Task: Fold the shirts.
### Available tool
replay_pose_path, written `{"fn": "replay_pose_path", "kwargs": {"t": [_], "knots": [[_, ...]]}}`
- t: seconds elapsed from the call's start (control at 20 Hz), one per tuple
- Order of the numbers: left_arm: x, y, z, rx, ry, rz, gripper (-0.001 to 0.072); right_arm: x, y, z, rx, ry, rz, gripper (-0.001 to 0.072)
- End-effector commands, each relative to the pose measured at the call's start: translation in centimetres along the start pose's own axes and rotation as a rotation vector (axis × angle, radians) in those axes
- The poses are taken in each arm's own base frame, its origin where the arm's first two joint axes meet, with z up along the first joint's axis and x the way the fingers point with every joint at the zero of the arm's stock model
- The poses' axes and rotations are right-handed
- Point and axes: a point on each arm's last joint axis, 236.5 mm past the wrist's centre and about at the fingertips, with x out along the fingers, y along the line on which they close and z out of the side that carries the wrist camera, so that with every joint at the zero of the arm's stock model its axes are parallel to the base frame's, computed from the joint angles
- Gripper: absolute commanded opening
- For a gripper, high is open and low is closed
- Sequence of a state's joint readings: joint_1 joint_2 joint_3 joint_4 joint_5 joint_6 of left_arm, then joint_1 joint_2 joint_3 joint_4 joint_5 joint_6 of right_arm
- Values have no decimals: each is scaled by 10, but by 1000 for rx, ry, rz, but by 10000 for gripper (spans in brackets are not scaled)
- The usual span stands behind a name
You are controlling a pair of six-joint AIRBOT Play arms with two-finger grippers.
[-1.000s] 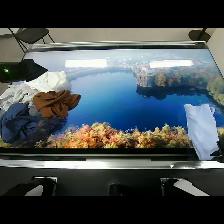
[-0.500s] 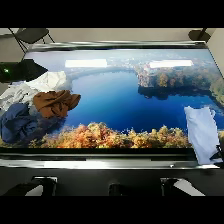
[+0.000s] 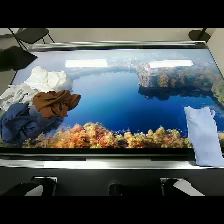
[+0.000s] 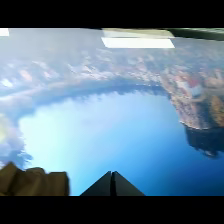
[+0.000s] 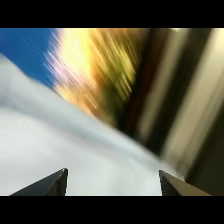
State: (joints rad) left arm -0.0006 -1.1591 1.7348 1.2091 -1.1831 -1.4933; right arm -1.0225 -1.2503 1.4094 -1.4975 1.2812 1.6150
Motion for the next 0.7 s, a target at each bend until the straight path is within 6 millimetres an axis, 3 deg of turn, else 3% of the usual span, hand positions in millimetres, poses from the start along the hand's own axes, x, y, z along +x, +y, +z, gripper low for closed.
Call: {"fn": "replay_pose_path", "kwargs": {"t": [0.0, 0.05, 0.1, 0.15, 0.2, 0.25, 0.3, 0.35, 0.4, 0.5, 0.65], "knots": [[2, 64, 22, 156, -9, 357, 28, -118, 120, 107, -219, -486, 209, 667], [20, 81, 12, 213, 56, 447, 28, -138, 178, 101, -269, -535, 314, 667], [43, 91, -9, 241, 153, 484, 30, -145, 229, 77, -317, -512, 406, 667], [68, 96, -44, 229, 295, 484, 71, -135, 275, 34, -418, -410, 452, 667], [85, 100, -87, 172, 459, 485, 299, -113, 304, -9, -526, -297, 445, 667], [91, 96, -145, 83, 690, 461, 692, -83, 322, -63, -617, -116, 417, 666], [91, 81, -198, 53, 920, 373, 704, -56, 326, -119, -699, 98, 382, 665], [96, 68, -230, 36, 1015, 295, 704, -40, 327, -163, -765, 262, 359, 662], [103, 59, -245, 21, 1015, 255, 703, -28, 327, -195, -813, 385, 334, 662], [117, 53, -241, -14, 840, 278, 701, -15, 328, -222, -845, 472, 286, 667], [113, 60, -234, 44, 737, 350, 702, -13, 329, -224, -843, 467, 269, 668]]}}
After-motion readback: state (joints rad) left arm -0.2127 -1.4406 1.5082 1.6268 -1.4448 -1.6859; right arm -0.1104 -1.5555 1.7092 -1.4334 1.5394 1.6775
